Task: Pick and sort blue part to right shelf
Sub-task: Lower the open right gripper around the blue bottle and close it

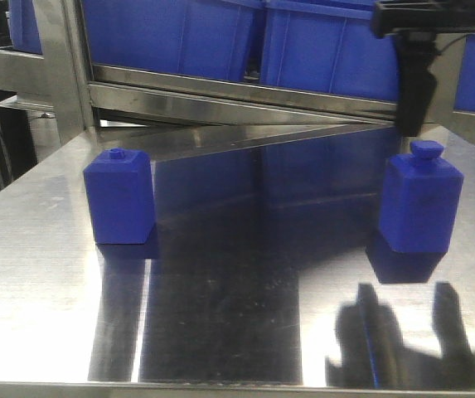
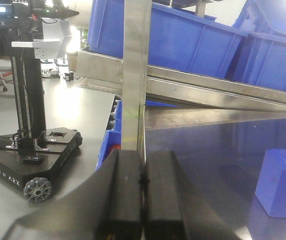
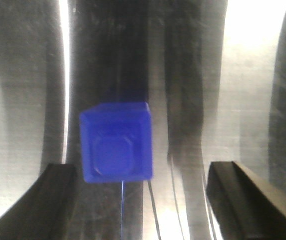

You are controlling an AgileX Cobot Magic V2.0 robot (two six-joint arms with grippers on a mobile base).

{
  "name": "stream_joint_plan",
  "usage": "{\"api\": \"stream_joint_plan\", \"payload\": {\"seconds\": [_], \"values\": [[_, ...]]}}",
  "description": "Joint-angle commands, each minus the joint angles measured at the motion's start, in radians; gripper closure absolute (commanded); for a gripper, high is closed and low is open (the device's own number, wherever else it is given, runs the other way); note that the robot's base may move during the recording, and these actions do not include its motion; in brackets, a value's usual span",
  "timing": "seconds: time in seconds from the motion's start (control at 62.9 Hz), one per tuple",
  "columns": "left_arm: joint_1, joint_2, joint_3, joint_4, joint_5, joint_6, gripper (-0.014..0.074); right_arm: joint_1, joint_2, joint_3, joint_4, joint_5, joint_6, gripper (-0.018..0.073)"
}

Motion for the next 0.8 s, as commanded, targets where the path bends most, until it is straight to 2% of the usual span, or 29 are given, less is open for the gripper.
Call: {"api": "stream_joint_plan", "payload": {"seconds": [0.0, 0.239, 0.779], "values": [[0.000, -0.023, 0.022, -0.008, -0.084, -0.003, 0.0463, 0.013, 0.000, -0.072, -0.006, 0.004, 0.001, -0.0044], [0.000, -0.023, 0.022, -0.008, -0.084, -0.003, 0.0463, 0.012, 0.082, -0.084, 0.032, 0.000, -0.044, -0.0044], [0.000, -0.023, 0.022, -0.008, -0.084, -0.003, 0.0463, -0.024, 0.135, -0.004, 0.044, -0.113, -0.057, -0.0044]]}}
